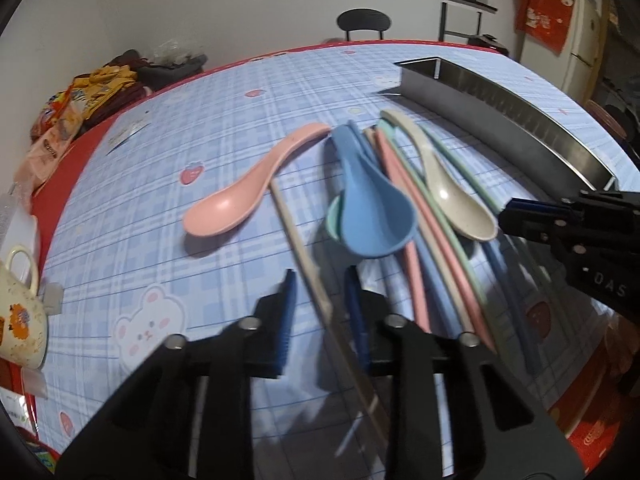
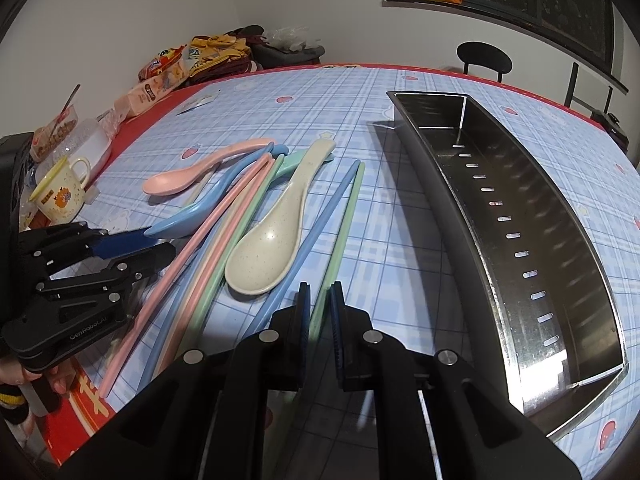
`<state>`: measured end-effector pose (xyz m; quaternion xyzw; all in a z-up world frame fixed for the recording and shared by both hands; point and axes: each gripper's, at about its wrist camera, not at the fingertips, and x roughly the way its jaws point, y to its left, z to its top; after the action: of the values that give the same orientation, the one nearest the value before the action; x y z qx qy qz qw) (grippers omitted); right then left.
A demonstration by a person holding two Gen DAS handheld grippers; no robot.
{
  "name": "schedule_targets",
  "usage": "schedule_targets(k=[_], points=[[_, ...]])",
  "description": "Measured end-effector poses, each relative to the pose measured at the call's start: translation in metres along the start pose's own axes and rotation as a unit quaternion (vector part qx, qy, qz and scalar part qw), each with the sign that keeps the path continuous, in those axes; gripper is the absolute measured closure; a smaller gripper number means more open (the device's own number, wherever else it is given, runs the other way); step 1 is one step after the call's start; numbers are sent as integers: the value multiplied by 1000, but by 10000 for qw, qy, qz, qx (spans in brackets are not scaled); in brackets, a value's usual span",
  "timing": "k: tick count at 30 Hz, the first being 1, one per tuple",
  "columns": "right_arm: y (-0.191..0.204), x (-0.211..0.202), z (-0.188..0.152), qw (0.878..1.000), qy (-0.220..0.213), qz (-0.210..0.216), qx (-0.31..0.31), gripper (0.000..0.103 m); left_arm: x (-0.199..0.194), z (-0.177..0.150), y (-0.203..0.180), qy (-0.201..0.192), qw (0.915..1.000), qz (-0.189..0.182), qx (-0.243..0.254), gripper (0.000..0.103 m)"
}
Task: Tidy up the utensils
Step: 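Grasp the green chopstick with the right tool while the left tool grasps the wooden chopstick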
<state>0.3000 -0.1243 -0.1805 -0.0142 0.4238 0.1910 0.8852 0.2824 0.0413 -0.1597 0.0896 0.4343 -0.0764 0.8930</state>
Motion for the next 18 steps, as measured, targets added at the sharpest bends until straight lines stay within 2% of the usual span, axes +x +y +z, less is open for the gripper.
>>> schedule_targets(k=[1, 7, 12, 18], points=[[0, 0, 0, 10000, 0, -2, -1, 92, -1, -1, -1, -15, 10000, 12, 53, 88], [0, 0, 0, 10000, 2, 11, 27, 92, -8, -12, 9, 11, 9998, -161, -147, 91], [4, 1, 1, 9999, 16, -119, -89, 92, -14, -21, 15, -24, 9994, -262, -220, 90], [7, 2, 2, 9995, 19, -232, -190, 93, -11, -19, 14, -77, 9995, -198, -212, 89]])
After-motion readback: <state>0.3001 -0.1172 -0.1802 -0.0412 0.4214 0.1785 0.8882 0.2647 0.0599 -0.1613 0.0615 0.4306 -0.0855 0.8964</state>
